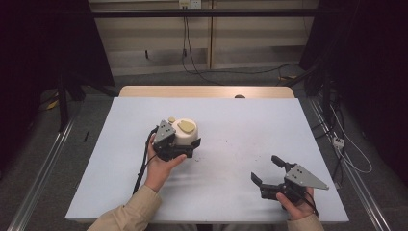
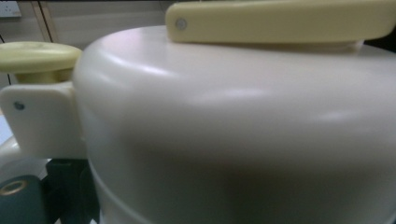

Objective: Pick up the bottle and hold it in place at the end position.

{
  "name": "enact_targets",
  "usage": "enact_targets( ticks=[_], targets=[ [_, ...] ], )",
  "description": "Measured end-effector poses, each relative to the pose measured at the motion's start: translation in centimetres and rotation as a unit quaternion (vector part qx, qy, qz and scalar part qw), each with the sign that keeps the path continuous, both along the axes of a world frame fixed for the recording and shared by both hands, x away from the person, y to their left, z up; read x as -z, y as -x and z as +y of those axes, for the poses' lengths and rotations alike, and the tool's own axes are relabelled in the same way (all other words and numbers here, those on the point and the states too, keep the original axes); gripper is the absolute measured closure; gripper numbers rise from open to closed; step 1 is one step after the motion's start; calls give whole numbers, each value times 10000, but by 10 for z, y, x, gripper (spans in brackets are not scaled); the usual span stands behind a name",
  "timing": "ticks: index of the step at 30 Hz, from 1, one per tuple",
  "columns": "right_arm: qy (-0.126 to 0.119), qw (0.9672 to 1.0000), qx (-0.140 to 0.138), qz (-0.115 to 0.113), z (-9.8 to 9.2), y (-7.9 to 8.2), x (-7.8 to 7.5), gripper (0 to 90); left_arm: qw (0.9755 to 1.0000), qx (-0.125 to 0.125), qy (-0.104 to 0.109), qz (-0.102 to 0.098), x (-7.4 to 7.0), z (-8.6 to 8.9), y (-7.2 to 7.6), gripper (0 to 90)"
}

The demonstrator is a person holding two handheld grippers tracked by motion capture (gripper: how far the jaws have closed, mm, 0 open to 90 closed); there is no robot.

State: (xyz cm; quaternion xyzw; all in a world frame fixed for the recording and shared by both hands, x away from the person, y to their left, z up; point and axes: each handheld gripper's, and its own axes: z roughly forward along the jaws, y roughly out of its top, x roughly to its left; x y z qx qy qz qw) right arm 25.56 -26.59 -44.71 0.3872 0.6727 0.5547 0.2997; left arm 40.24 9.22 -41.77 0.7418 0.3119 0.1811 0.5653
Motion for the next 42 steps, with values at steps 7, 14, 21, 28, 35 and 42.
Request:
enact_targets(
  ticks=[7, 14, 21, 28, 35, 42],
  targets=[
    [-5, 10000, 0, -3, 0, 0, 0, 53, 10000, 8, -26, 17, 2, -3, -3, 55],
    [-14, 10000, 17, -5, -1, 0, 0, 54, 10000, 46, -13, -25, 0, -9, -6, 55],
    [-9, 10000, 21, 0, -2, 0, 0, 54, 10000, 52, -38, -25, 1, -12, -9, 55],
    [-13, 10000, 22, 7, -2, 0, 0, 55, 10000, 55, -63, -11, 2, -16, -12, 55],
    [-5, 10000, 15, 6, -2, 0, 1, 55, 10000, 67, -37, 10, 4, -19, -14, 56],
    [-16, 10000, 17, 10, -2, -1, 1, 55, 10000, 58, -53, 38, 7, -21, -18, 56]
  ],
)
